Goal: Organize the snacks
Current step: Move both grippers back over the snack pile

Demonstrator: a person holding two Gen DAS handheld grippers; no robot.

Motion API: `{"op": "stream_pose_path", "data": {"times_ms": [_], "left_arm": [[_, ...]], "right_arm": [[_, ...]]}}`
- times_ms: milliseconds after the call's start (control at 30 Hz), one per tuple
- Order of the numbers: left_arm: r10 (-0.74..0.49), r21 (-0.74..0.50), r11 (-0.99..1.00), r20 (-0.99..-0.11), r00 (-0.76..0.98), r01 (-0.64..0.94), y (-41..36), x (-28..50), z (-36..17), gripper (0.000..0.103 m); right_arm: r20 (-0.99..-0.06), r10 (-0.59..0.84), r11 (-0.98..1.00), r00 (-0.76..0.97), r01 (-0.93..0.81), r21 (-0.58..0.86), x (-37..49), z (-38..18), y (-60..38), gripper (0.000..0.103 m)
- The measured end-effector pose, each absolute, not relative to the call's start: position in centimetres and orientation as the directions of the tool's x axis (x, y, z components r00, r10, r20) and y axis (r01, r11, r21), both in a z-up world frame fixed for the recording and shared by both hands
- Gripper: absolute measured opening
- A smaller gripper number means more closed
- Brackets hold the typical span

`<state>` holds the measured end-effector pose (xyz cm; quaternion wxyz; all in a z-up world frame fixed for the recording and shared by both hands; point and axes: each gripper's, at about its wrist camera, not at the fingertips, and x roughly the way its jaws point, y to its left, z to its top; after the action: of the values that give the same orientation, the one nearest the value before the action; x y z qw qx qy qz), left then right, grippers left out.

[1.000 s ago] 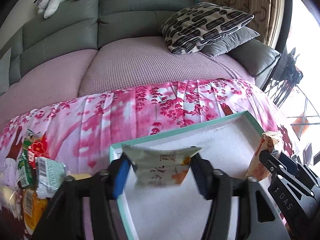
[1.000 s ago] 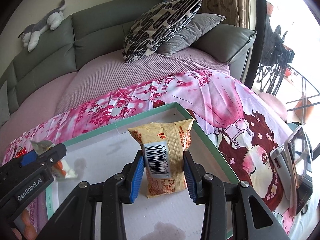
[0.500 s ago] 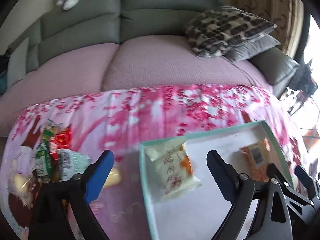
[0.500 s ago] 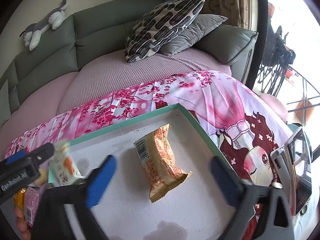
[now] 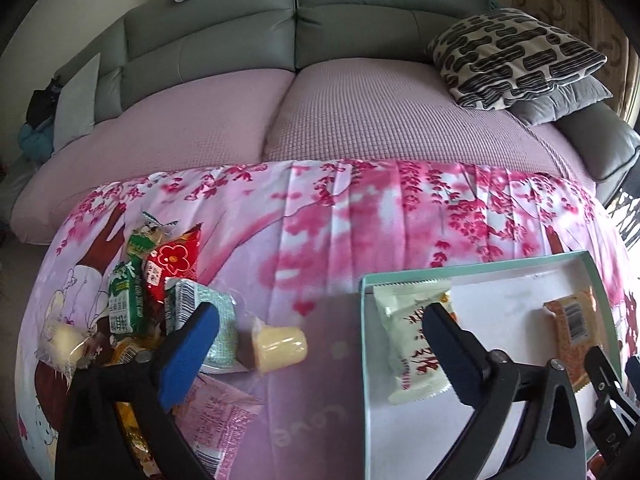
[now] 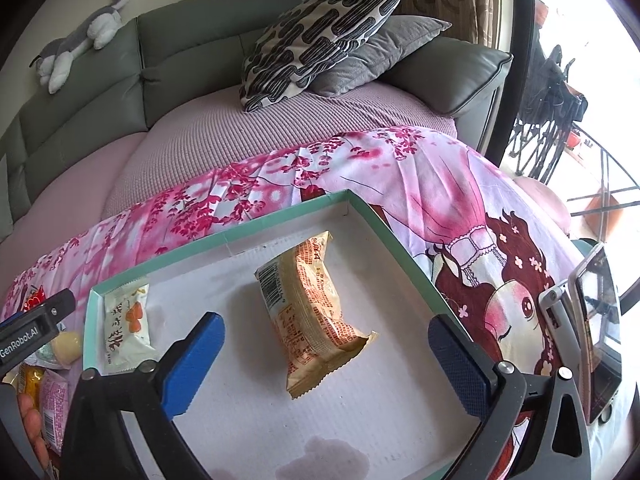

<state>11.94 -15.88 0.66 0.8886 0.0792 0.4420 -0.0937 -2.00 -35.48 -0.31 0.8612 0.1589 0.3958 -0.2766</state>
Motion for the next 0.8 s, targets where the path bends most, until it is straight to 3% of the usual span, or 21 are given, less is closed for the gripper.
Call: {"op": "stream_pose_path", "data": {"times_ms": [800], "left_arm": [[-0.112, 0.048, 0.974, -0.750, 0.652, 0.222, -10.4, 8.2, 3.7, 0.103]], "right_arm": [[-0.736, -0.278, 0.855, 0.617, 0.508, 0.102, -3.3, 1.6, -31.1, 0.103]]}}
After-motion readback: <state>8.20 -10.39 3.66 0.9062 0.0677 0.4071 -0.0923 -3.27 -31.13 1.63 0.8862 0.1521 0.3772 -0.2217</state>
